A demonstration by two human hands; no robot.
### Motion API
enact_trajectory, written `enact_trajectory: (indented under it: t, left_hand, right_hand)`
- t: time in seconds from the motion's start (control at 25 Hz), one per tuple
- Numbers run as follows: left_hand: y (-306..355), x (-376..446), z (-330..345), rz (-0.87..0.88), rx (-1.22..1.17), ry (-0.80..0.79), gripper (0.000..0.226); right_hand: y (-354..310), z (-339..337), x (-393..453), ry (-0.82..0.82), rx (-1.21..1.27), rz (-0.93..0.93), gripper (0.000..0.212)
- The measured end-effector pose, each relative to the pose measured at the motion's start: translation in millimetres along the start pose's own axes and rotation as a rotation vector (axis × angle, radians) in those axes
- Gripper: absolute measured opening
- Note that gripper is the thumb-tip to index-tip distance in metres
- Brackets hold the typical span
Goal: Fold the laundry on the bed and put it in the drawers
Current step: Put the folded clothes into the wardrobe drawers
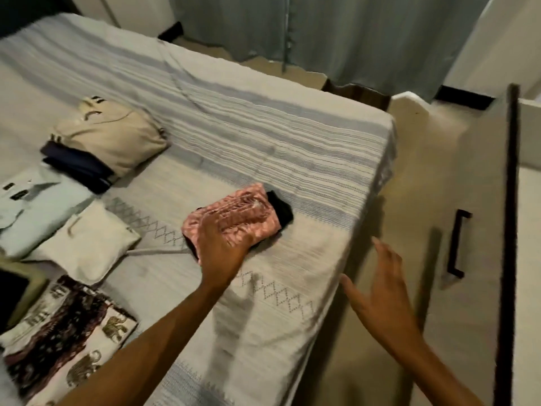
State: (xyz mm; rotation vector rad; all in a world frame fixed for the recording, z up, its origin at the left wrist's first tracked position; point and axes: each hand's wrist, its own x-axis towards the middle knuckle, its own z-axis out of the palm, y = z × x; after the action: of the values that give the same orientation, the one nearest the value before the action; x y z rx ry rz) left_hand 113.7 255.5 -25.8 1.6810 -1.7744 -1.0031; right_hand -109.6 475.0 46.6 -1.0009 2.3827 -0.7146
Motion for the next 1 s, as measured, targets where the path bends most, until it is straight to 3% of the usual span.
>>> enact_trajectory:
  t: [0.04, 0.12, 0.24, 0.32, 0.44, 0.56, 0.72, 1.0]
  left_hand:
    - [-22.0, 20.0, -16.4, -0.19, 0.002, 0.109, 0.098]
    - [-49.4, 47.1, -35.8, -0.528, -0.023, 0.096, 0.112]
    - [-73.4, 65.6, -30.4, -0.7, -0.178, -0.066, 0.135]
    - [-82.1, 72.6, -19.5, -0.654, -0.272, -0.09, 0.132]
    - [-84.3, 86.0, -8.9, -0.568, -0.494, -0.198, 0.089]
    - [-71.4, 84.3, -13.6, -0.531, -0.659, -0.281, 0.058]
    - [-12.6, 82.7, -22.9, -0.408, -0.554, -0.382, 0.055]
    - [224.4, 16.9, 36.1, 0.092, -0.301, -0.826, 0.064]
  right_hand:
    - [-25.9, 22.8, 24.5, -0.124, 0.125, 0.021, 0.104]
    - [-67.5, 75.2, 81.0, -0.256, 0.213, 0.039, 0.115]
    - [-100.4, 140.5, 153.5, -0.335, 0.202, 0.011, 0.131]
    - [-108.3, 163.2, 187.8, -0.335, 0.273, 0.112, 0.126]
    - [-107.6, 186.3, 204.6, -0.426, 0.446, 0.091, 0.068]
    - [-105.4, 194.9, 193.0, -0.555, 0.528, 0.037, 0.042]
    - [-92.5, 144.5, 169.2, -0.399, 0.619, 0.078, 0.041]
    - [-3.2, -79.8, 84.8, 0.021, 0.959, 0.134, 0.066]
